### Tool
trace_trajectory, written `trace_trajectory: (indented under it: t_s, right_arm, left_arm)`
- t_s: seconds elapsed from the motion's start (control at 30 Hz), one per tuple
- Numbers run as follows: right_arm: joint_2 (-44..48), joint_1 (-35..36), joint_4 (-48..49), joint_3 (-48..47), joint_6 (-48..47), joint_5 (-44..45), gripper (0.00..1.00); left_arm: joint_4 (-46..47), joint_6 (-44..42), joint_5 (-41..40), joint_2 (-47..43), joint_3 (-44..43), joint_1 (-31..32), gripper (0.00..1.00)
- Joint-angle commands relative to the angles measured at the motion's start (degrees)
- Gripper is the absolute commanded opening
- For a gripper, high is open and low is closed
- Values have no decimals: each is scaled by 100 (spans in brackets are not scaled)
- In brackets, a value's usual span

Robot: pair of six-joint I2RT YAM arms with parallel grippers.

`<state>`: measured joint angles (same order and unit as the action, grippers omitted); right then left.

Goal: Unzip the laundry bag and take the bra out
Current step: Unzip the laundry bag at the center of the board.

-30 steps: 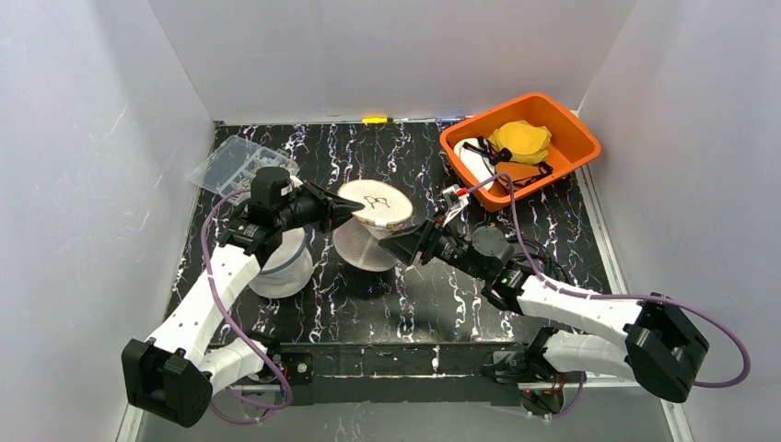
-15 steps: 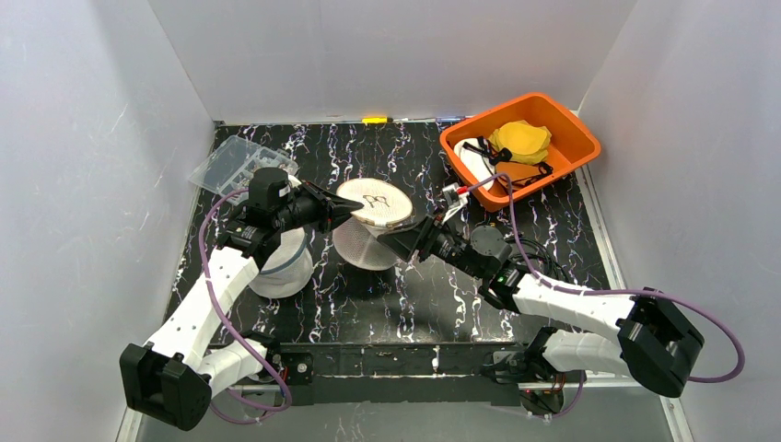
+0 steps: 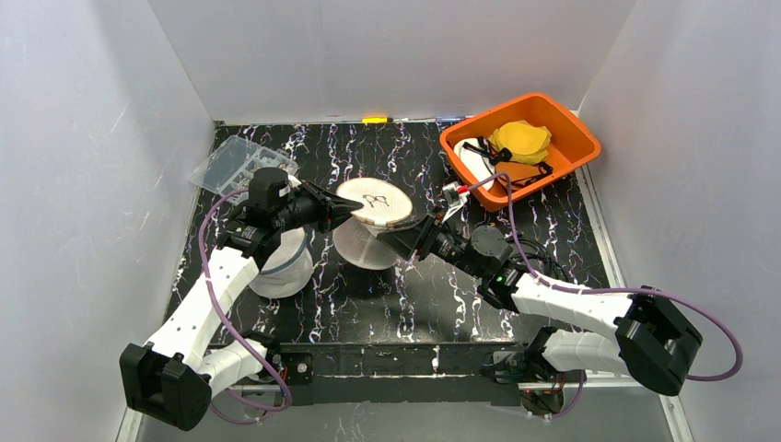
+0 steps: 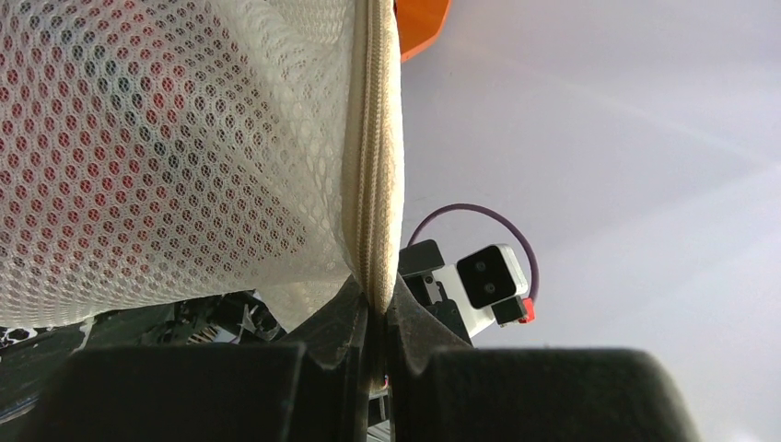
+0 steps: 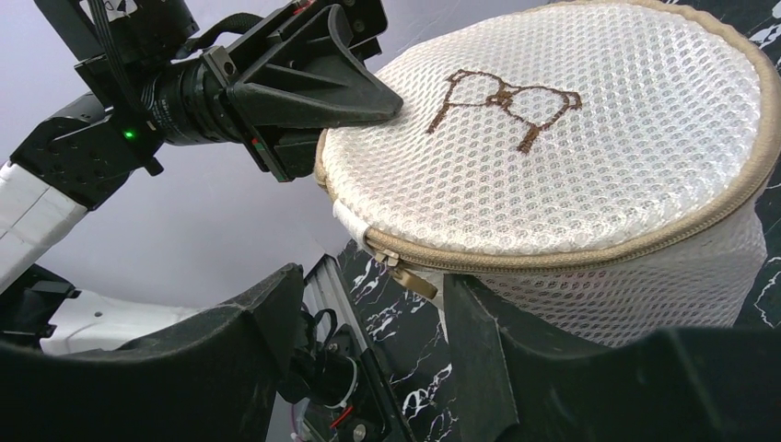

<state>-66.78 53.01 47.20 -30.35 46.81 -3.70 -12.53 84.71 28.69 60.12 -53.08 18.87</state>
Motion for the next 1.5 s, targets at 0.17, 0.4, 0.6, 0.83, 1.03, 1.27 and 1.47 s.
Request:
trace_trajectory:
  t_s: [0.17, 0.4, 0.6, 0.83, 1.03, 1.27, 1.47]
  right_arm:
    - [233, 17, 435, -107, -73, -52, 59]
    - [268, 24, 343, -125, -94, 14, 54]
    - [263, 21, 193, -159, -98, 115, 47]
    - [253, 17, -6, -194, -120, 186, 38]
    - [294, 24, -114, -182, -169, 220, 32]
    - [371, 24, -433, -205, -288, 284, 24]
    - [429, 17, -530, -177, -362, 304, 10]
  left_arm:
    - [31, 44, -6, -150, -141, 19, 0]
    - [27, 46, -3, -171, -148, 11, 0]
    - [25, 50, -3, -201, -141, 20, 0]
    - [25, 46, 6, -211, -115, 26, 0]
    - [37, 31, 23, -212, -100, 21, 0]
    - [101, 31, 36, -212, -62, 22, 0]
    - [157, 20, 51, -200, 28, 22, 0]
